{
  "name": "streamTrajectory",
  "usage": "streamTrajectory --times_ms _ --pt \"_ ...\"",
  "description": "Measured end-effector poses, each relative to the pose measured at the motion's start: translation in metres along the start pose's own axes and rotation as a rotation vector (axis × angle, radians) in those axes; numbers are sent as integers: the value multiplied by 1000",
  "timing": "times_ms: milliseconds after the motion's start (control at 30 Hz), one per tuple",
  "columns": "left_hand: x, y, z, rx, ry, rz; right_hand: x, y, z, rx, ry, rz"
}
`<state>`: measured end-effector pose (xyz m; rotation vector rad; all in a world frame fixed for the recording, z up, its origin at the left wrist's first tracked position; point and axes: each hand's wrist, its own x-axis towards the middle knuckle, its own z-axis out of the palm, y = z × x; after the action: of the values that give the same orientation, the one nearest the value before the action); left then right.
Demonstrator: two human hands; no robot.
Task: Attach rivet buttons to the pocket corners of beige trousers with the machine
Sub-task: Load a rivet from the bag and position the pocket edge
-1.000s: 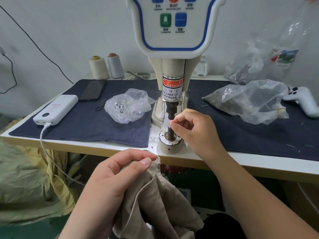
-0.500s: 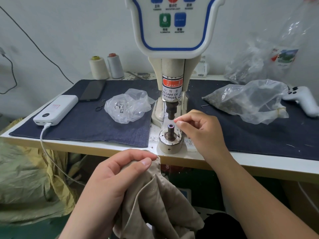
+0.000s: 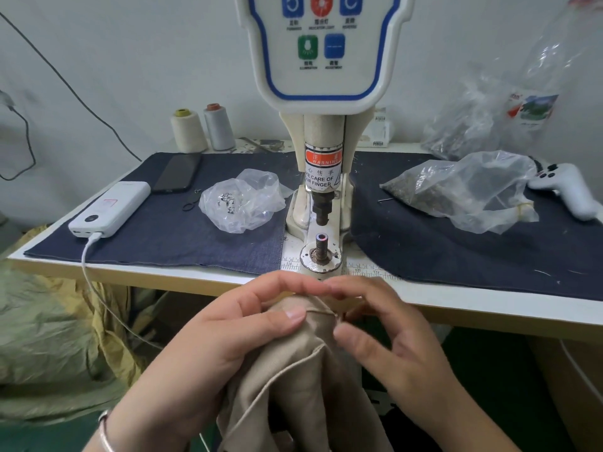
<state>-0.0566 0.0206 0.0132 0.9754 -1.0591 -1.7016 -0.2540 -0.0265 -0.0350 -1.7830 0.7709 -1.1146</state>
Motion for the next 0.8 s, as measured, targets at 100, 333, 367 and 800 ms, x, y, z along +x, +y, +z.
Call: streamTrajectory --times_ms 100,333,367,800 --pt "0 6 5 -60 -74 -27 -9 -4 -2 224 -205 169" --pt "4 10 22 98 -142 -134 -8 -17 -40 354 -515 430" --pt "4 11 22 132 -142 -156 -9 -18 -46 331 -512 462" --pt "8 -1 -7 272 -280 -170 -8 -13 -69 756 -448 565"
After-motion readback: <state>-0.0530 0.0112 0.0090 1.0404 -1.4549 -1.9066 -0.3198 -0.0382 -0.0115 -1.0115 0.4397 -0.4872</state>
